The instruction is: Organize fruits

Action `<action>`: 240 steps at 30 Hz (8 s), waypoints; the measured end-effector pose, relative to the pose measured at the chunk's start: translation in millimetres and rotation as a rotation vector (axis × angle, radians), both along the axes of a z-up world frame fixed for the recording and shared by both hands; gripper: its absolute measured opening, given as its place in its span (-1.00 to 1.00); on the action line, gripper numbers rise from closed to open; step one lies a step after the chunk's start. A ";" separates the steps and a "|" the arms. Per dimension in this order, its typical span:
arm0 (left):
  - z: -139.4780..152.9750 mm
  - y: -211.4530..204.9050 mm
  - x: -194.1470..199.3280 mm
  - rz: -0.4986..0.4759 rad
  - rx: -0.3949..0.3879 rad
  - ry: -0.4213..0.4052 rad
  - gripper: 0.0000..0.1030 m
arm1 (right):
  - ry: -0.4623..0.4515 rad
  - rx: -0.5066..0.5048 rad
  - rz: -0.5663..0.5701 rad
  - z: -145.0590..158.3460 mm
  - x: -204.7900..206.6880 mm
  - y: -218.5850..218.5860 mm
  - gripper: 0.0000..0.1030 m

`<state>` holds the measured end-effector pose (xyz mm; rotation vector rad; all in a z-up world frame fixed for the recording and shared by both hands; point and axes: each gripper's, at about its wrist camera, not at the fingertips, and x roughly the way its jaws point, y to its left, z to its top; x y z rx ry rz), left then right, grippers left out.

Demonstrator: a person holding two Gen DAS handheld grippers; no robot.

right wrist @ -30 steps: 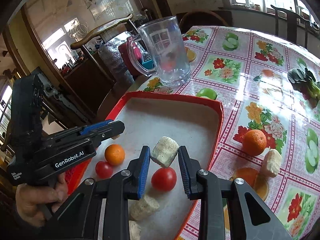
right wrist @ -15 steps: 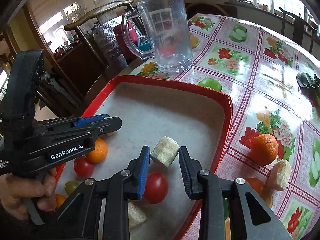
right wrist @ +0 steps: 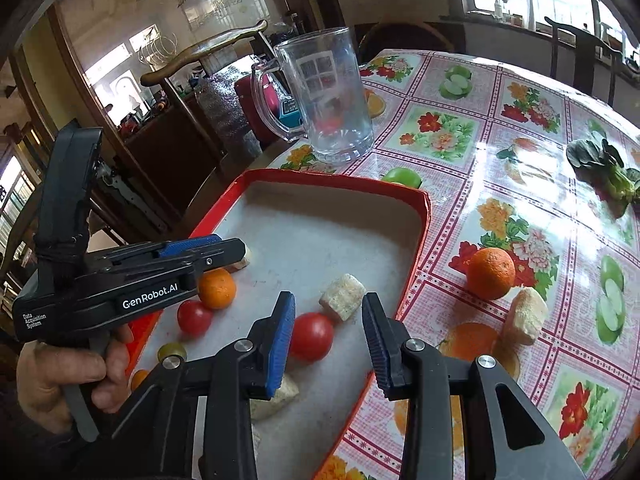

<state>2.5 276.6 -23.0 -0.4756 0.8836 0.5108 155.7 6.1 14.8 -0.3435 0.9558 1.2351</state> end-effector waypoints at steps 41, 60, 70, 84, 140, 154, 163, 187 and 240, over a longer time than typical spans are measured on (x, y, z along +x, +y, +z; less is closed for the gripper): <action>36.1 -98.3 44.9 -0.206 0.046 -0.049 -0.41 | 0.031 0.019 -0.204 -3.6 53.7 -110.6 -0.26; 27.8 -109.0 103.0 -0.320 0.079 -0.009 -0.31 | 0.009 -0.025 -0.216 -32.9 100.6 -77.0 -0.41; -4.4 -134.2 167.8 -0.419 0.177 0.125 -0.15 | 0.069 0.037 -0.304 -23.5 115.1 -135.3 -0.41; -4.9 -138.3 159.6 -0.435 0.202 0.105 -0.36 | 0.073 0.093 -0.305 -2.8 104.6 -148.4 -0.41; 32.1 -101.8 -72.0 -0.130 0.051 -0.139 -0.36 | 0.030 0.160 -0.075 37.9 -38.8 -119.8 -0.44; 21.4 -92.2 -113.7 -0.092 0.002 -0.145 -0.36 | 0.083 0.143 -0.004 23.6 -67.7 -100.4 -0.44; 9.2 -106.7 -117.2 -0.126 -0.018 -0.117 -0.36 | 0.083 0.114 0.002 11.3 -74.0 -92.9 -0.44; -20.2 -110.9 -97.6 -0.155 -0.066 -0.064 -0.36 | 0.103 0.062 -0.032 -14.0 -56.6 -73.7 -0.37; 17.9 -165.4 -173.4 -0.139 0.139 -0.078 0.54 | -0.133 0.095 0.383 27.9 -89.9 -143.1 0.72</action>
